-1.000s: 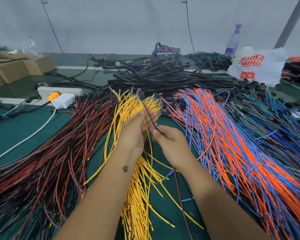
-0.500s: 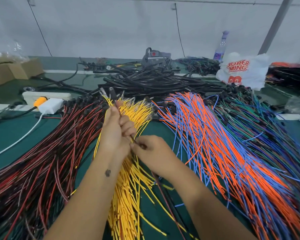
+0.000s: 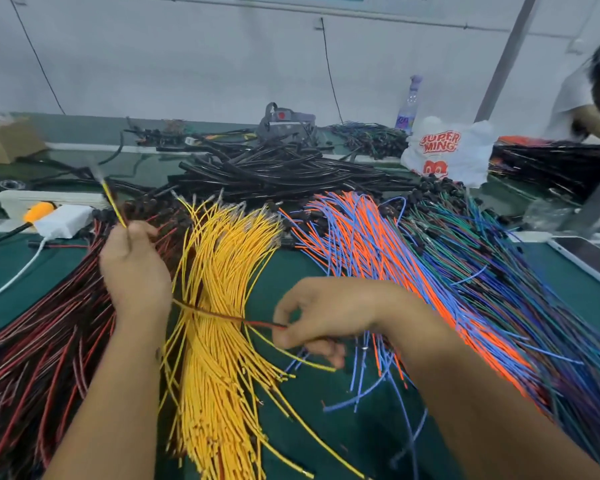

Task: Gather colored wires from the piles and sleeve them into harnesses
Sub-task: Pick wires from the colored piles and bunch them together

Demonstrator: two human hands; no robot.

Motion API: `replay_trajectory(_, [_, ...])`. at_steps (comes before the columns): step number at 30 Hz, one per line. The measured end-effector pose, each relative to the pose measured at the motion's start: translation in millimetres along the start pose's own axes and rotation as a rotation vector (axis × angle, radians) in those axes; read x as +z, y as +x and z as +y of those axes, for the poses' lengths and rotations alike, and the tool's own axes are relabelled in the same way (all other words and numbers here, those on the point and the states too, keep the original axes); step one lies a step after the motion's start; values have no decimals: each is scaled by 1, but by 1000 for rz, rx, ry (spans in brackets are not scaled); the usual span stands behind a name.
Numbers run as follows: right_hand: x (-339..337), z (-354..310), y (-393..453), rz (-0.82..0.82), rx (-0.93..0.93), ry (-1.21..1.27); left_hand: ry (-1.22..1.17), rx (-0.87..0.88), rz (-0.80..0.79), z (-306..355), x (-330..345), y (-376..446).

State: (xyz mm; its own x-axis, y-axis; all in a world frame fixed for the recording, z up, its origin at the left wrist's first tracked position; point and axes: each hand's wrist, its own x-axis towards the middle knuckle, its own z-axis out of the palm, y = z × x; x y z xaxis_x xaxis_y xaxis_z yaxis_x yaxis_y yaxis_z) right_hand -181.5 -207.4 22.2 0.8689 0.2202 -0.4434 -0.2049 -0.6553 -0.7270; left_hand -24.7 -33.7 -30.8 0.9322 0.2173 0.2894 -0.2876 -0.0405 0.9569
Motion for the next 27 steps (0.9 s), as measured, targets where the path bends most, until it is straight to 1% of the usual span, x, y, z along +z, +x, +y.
replay_trajectory(2, [-14, -2, -15, -159, 63, 17, 259, 106, 24, 0, -3, 1])
replay_trajectory(3, [-21, -3, -20, -173, 79, 42, 283, 92, -17, 2, 1, 0])
replay_trajectory(4, [-26, -1, -21, -125, 83, 58, 178, -11, -102, 6, 5, -1])
replay_trajectory(5, [-32, 1, -20, -17, 76, 63, -68, -206, -244, 12, 8, -2])
replay_trajectory(6, [-37, 5, -16, 140, 64, 64, -416, -452, -439, 18, 10, -2])
replay_trajectory(7, [-42, 11, -9, 318, 54, 63, -713, -678, -632, 22, 11, -4])
replay_trajectory(8, [-46, 17, -1, 486, 49, 44, -876, -816, -784, 24, 11, -6])
replay_trajectory(9, [-48, 24, 9, 623, 49, 5, -919, -868, -867, 24, 12, -12])
replay_trajectory(10, [-49, 30, 19, 715, 55, -39, -890, -877, -894, 23, 16, -19])
replay_trajectory(11, [-47, 36, 30, 763, 66, -73, -811, -867, -871, 22, 21, -25])
replay_trajectory(14, [-36, 50, 54, 796, 115, -236, -540, -700, -721, 20, 37, -40])
replay_trajectory(16, [-30, 56, 65, 848, 146, -409, -426, -608, -691, 21, 43, -46])
replay_trajectory(18, [-26, 59, 72, 903, 175, -519, -329, -534, -687, 22, 46, -50])
replay_trajectory(21, [-23, 56, 77, 931, 224, -604, -280, -492, -688, 23, 47, -54])
replay_trajectory(25, [-26, 48, 82, 907, 317, -680, -319, -482, -681, 21, 46, -53])
replay_trajectory(27, [-26, 46, 84, 948, 350, -762, -329, -477, -681, 20, 46, -52])
